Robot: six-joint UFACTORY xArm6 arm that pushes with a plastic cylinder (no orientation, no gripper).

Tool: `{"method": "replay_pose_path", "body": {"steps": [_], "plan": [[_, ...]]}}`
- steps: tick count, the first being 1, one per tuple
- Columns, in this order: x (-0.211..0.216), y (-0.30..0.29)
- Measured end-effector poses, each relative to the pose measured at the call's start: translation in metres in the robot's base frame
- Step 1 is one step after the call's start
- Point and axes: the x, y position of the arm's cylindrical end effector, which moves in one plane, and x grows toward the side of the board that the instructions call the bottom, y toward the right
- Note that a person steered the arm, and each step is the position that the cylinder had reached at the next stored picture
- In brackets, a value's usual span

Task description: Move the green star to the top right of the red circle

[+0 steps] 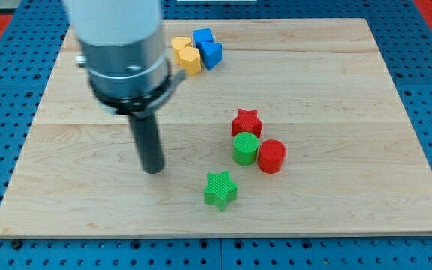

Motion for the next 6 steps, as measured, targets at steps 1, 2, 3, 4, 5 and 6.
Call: {"method": "replay_pose_path", "body": {"steps": [1, 2, 3, 4, 5, 6], "plan": [[0.040, -0.019], [0.052, 0.061], [0.030, 0.141], [0.013, 0.176], [0.039, 0.171], [0.044, 0.217]]}}
